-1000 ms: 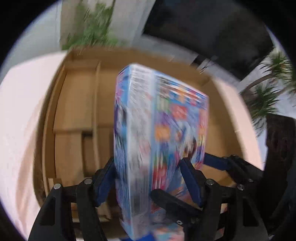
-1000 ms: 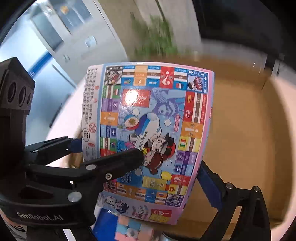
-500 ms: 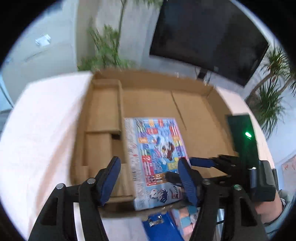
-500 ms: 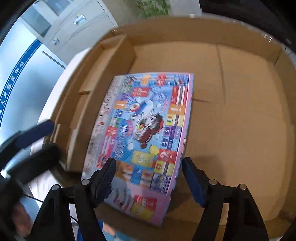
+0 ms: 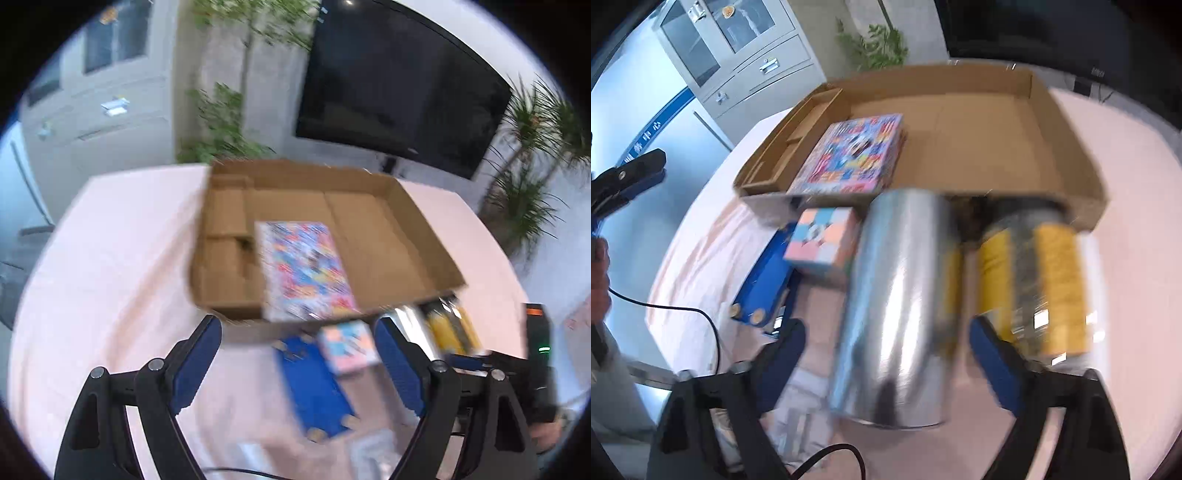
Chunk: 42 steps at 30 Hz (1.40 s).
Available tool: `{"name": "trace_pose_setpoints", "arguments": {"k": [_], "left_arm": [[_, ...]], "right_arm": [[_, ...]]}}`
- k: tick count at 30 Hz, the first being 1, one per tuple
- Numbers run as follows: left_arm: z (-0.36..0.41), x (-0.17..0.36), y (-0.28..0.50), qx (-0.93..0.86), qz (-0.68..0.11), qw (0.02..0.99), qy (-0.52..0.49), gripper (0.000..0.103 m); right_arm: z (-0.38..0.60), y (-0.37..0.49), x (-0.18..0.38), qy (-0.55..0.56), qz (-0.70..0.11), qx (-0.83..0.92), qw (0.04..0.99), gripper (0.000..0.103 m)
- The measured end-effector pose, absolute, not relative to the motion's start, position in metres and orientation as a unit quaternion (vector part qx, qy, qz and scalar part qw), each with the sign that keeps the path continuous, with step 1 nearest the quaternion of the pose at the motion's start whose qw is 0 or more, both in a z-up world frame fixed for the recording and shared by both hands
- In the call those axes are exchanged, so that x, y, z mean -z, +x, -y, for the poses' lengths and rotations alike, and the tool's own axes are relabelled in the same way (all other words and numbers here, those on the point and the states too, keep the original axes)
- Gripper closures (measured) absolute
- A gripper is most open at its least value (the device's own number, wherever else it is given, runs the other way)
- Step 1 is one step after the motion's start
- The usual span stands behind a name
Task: Organize rigid objects
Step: 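Grasp the silver metal cylinder with both tools, then lower the silver cylinder into the box beside the game box, release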
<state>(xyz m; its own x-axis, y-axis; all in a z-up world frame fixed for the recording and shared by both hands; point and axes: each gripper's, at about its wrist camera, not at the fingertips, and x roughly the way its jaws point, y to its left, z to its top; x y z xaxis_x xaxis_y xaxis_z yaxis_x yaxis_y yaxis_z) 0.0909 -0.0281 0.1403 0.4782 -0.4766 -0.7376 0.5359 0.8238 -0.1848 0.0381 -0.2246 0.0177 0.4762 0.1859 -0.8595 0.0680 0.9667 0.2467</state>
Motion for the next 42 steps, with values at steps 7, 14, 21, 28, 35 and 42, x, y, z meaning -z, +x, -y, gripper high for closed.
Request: {"name": "trace_pose_setpoints", "arguments": {"k": [7,14,21,28,35,42], "left_arm": [[0.071,-0.102,0.061,0.37,-0.502,0.782,-0.003,0.018],[0.114,-0.012,0.039,0.398,-0.633,0.663,-0.04,0.02],[0.123,0.009,0.048,0.412,-0.644,0.643,-0.051,0.016],[0.115,-0.059,0.038,0.437,-0.548,0.712,-0.025,0.017],[0.131,-0.195,0.075,0.464,-0.378,0.801,0.007,0.018],[0.154,-0.2,0.166,0.454,-0.421,0.785,0.0,0.018]], "right_arm": [[0.21,0.009,0.002,0.09,-0.518,-0.04,0.85,0.029],[0.211,-0.027,0.013,0.135,-0.546,-0.109,0.82,0.025],[0.21,-0.013,0.048,0.159,-0.58,-0.116,0.79,0.013],[0.196,-0.015,0.013,0.131,-0.531,-0.111,0.829,0.014],[0.218,0.027,-0.111,0.105,-0.389,-0.122,0.907,0.014],[0.245,0.109,-0.132,0.112,-0.393,-0.138,0.902,0.014]]}}
